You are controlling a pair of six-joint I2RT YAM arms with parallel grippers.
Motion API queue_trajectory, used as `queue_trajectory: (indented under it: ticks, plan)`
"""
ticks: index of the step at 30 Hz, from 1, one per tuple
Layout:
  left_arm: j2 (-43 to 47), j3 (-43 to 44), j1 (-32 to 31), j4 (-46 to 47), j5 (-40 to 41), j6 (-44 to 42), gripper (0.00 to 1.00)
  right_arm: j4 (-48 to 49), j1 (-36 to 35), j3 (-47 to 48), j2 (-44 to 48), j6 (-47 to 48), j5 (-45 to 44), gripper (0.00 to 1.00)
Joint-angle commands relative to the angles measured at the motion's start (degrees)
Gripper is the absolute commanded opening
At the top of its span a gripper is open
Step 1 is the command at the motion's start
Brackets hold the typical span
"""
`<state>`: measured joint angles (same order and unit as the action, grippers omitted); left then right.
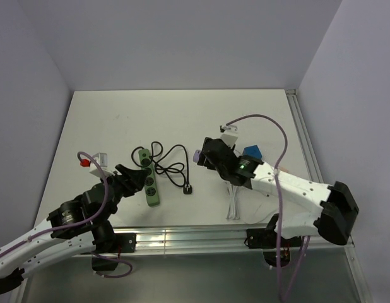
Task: Insert the plug
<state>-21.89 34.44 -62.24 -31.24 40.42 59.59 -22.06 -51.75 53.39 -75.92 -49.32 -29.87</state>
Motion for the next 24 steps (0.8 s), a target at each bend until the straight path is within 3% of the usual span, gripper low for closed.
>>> queue_trajectory:
  ticks: [1,5,7,13,18,24]
  plan:
    - [0.0,1.7,-0.2,1.4,1.1,-2.4,0.61,-0.2,0.1,0.7,6.7,2.7,-1.4,0.68]
    - [-1.6,2.4,-0.2,2.4,0.0,-2.6,0.61,-7.7,5.7,3.7,7.4,1.2,-4.5,0.68]
    - [-2.7,2.9,-0.2,2.6,-1.3,-3.0,0.61,-11.1,12.7,4.4,6.8,-0.5,-2.1,0.69]
    - [-4.1,3.5,-0.2,1.5,-2.4,-2.6,0.60,-8.1,26.6,1.4,9.8,1.8,0.4,0.77]
    - [-3.9,3.3,-0.2,2.2,-2.5,-3.1,0.60,-11.3,31.3,2.9,8.2,4.1,-1.7,0.88]
    - [-5.8,3.8,-0.2,1.5,-3.2,-2.8,0.60,-11.2,35.0,1.7,5.1,7.7,-2.3,0.93]
